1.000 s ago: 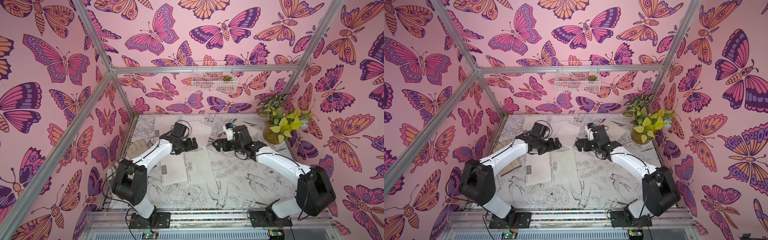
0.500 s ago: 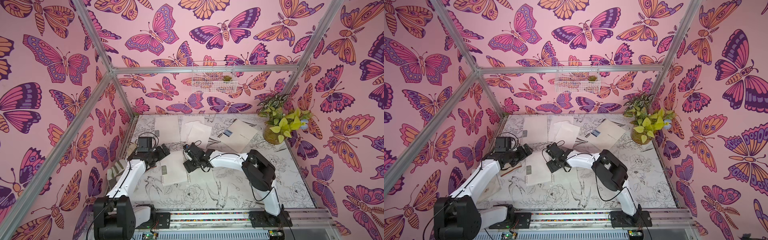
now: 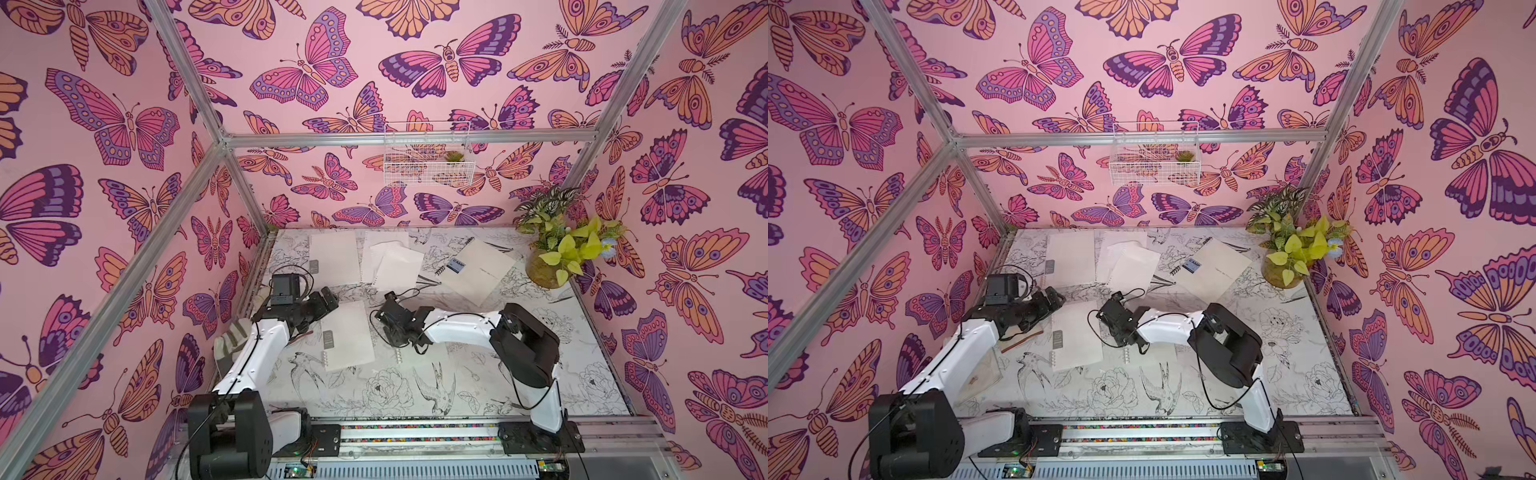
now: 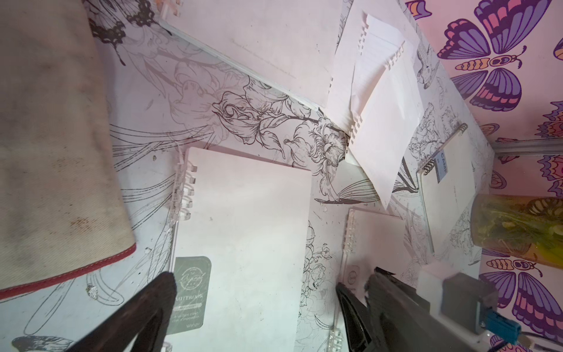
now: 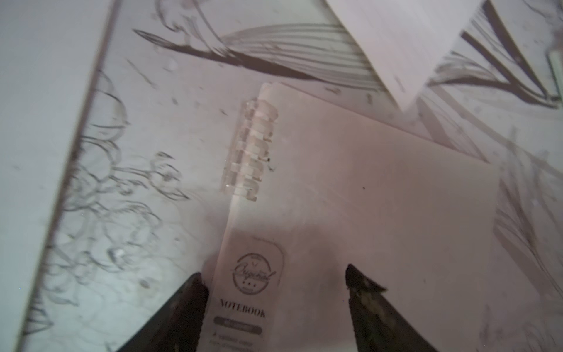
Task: Tear off pages from different notebooks
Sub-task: Move the notebook to the center of the board.
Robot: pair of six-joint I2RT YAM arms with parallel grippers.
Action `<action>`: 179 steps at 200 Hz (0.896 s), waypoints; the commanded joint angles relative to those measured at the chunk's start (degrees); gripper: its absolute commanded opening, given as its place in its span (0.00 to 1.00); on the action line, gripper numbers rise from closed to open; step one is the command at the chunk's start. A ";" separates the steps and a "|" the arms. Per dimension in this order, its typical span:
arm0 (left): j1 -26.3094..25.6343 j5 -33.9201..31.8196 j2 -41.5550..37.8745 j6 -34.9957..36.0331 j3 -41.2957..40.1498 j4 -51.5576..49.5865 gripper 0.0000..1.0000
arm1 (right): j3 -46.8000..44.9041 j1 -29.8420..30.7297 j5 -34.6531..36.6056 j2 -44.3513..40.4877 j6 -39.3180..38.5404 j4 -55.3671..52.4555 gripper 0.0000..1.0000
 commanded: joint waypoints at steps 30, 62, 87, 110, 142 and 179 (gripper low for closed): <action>0.77 1.71 1.43 1.30 -1.01 0.83 1.00 | -20.62 -3.75 1.91 -10.13 16.09 -7.47 0.76; 0.86 2.83 1.55 1.12 -0.88 1.68 1.00 | -31.47 -12.28 -1.35 -20.31 19.89 -7.17 0.77; 0.91 3.19 3.28 1.23 -1.24 1.67 1.00 | -37.01 -20.62 -7.97 -29.19 18.88 -4.36 0.76; 0.95 2.95 2.72 1.65 -1.74 1.63 1.00 | -35.81 -23.71 -7.23 -35.07 18.89 -9.15 0.81; 0.96 2.82 -0.53 2.00 -2.16 1.70 1.00 | -33.53 -31.56 -9.16 -43.58 14.75 -9.65 0.82; 0.95 3.38 0.01 2.14 -1.85 1.67 1.00 | -24.04 -29.37 -17.40 -37.10 8.93 -0.13 0.79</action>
